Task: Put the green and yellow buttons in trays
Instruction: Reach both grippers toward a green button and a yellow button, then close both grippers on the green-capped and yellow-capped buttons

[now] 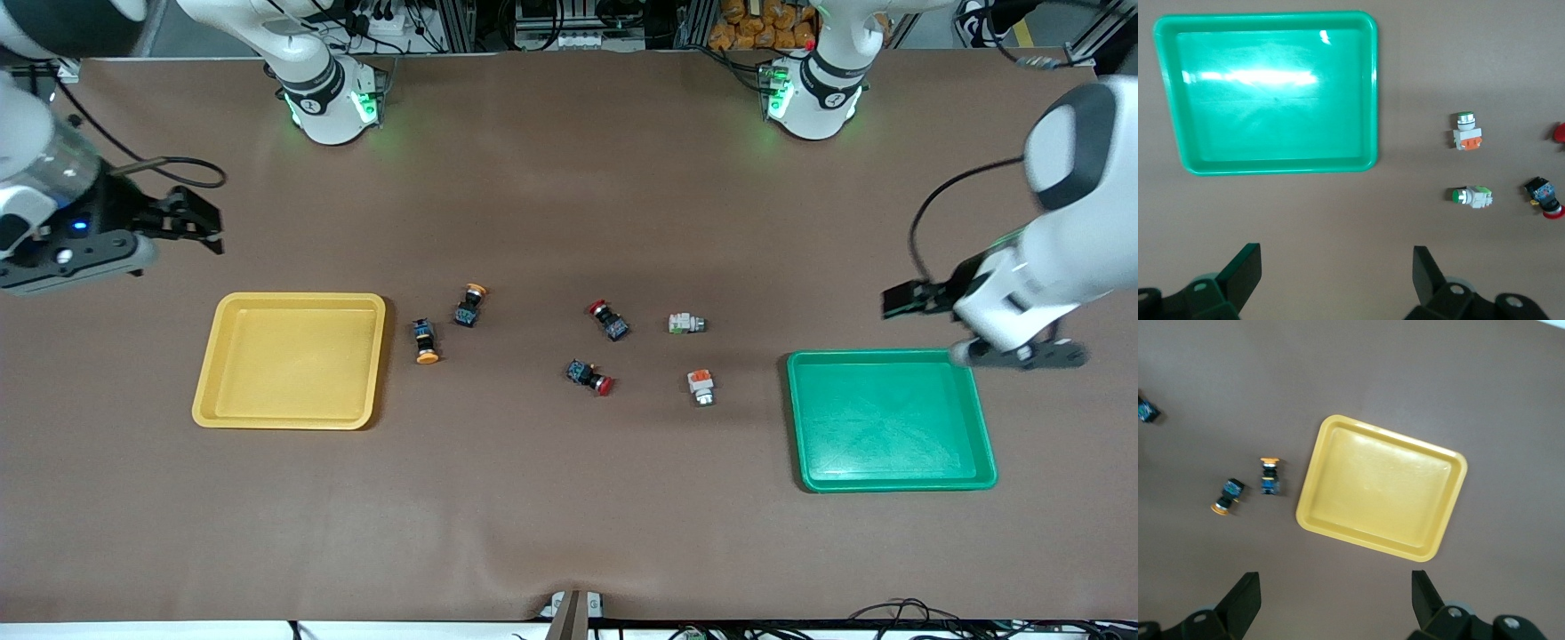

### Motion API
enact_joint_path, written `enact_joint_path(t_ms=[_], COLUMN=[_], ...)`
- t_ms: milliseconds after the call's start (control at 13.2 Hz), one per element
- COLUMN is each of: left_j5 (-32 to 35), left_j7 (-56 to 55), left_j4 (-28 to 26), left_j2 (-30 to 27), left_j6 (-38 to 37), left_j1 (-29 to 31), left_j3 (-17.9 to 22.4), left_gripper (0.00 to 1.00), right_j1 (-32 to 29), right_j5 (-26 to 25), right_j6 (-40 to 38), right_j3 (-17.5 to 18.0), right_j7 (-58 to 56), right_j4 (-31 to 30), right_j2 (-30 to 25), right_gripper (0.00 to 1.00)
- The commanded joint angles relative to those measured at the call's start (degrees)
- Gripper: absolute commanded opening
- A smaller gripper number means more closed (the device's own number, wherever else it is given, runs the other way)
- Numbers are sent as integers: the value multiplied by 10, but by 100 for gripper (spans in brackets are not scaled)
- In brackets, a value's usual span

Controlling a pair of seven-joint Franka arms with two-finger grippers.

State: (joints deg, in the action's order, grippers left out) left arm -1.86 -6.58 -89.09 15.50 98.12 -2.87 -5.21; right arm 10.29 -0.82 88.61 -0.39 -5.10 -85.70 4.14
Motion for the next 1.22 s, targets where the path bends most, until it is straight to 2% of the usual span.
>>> enact_joint_path(t_ms=[0, 228, 380, 532, 684, 836, 1140], left_j5=[1, -7, -5, -3, -7, -6, -2], left_j7=[-33, -50, -88, -126, -128, -135, -193], left_j4=[8, 9, 9, 9, 9, 9, 9], left_j2=[51, 108, 141, 172, 194, 212, 237], left_j6=[39, 105, 164, 221, 242, 275, 339], left_j1=[-29, -39, -61, -74, -75, -85, -122], left_j3=[0, 0, 0, 1, 1, 0, 2], left_gripper=[100, 100, 100, 100, 100, 100, 100], right_j1=[54, 125, 138, 143, 148, 148, 153], right_j5=[13, 27, 34, 48, 48, 48, 48], right_j6=[6, 14, 44, 125, 223, 276, 367], right_j3=[-1, -1, -1, -1, -2, -2, -2], right_j7=[115, 242, 255, 255, 256, 256, 256], right_j4=[-7, -22, -42, -116, -189, -215, -260], right_j2=[18, 27, 30, 35, 50, 88, 121], right_gripper=[100, 100, 100, 100, 100, 100, 100])
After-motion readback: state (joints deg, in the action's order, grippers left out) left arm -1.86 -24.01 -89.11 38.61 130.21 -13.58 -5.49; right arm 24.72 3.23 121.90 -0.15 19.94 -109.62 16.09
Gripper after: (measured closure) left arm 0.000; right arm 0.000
